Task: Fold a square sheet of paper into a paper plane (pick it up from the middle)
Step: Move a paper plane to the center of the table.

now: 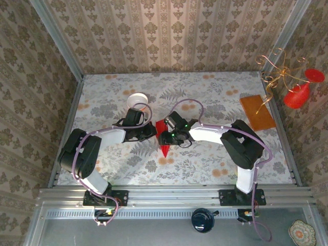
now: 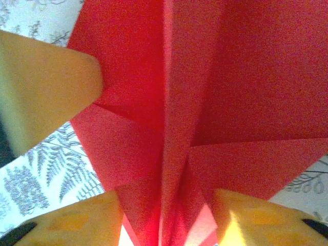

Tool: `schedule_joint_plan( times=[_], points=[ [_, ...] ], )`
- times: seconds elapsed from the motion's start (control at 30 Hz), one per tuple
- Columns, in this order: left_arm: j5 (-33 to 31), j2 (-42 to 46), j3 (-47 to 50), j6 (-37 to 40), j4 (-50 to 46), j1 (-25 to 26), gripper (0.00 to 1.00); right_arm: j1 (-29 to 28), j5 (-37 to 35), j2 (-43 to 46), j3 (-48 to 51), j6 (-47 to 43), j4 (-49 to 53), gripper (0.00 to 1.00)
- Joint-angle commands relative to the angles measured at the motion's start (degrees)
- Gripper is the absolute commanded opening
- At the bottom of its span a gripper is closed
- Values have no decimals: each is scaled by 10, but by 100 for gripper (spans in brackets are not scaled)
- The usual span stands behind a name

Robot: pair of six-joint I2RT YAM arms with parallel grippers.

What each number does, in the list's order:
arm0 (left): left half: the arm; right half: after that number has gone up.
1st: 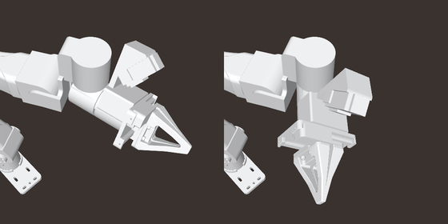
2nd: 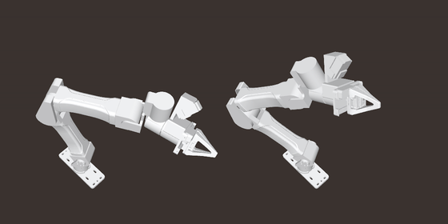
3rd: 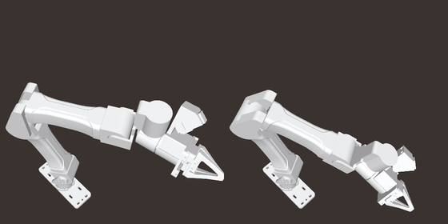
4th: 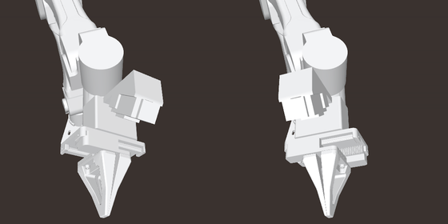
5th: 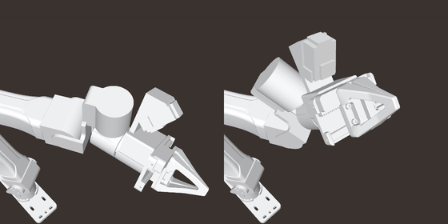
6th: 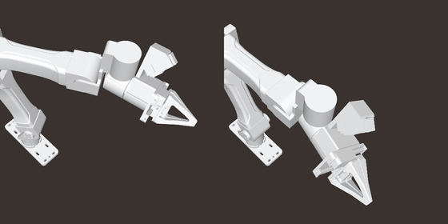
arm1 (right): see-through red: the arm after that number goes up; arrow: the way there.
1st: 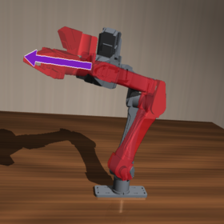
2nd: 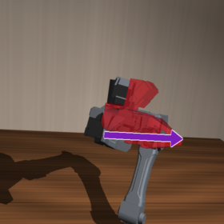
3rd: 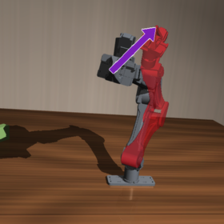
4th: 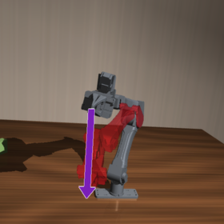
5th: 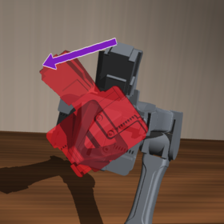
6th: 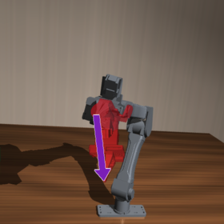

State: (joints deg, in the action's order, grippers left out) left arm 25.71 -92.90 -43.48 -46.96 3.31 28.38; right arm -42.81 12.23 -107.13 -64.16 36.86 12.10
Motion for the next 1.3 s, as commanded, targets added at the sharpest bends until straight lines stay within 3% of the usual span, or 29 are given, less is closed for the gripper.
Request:
schedule_joint_plan(
  times=[0.0, 0.5, 0.63, 0.77, 0.97, 1.1, 1.27],
  points=[
    [3, 8, -9, -6, -1, -2, 3, -4, -40, 5, -10, 2, 26, 45],
    [0, 15, -8, -5, -7, -3, 7, -4, -24, -15, -25, 14, 29, 30],
    [-4, 20, -9, -3, -13, -4, 10, -3, -28, -14, -33, 13, 42, 21],
    [-16, 36, -7, 3, -27, -12, 18, -3, -54, -11, -47, 7, 74, 11],
    [-55, 85, 5, 34, -87, -48, 40, 6, -123, 15, -75, -26, 139, 8],
    [-90, 126, 11, 61, -138, -75, 52, 39, -169, 15, -104, -53, 191, 8],
    [-133, 168, 13, 88, -190, -94, 65, 99, -166, -27, -152, -72, 233, 8]
  ],
)
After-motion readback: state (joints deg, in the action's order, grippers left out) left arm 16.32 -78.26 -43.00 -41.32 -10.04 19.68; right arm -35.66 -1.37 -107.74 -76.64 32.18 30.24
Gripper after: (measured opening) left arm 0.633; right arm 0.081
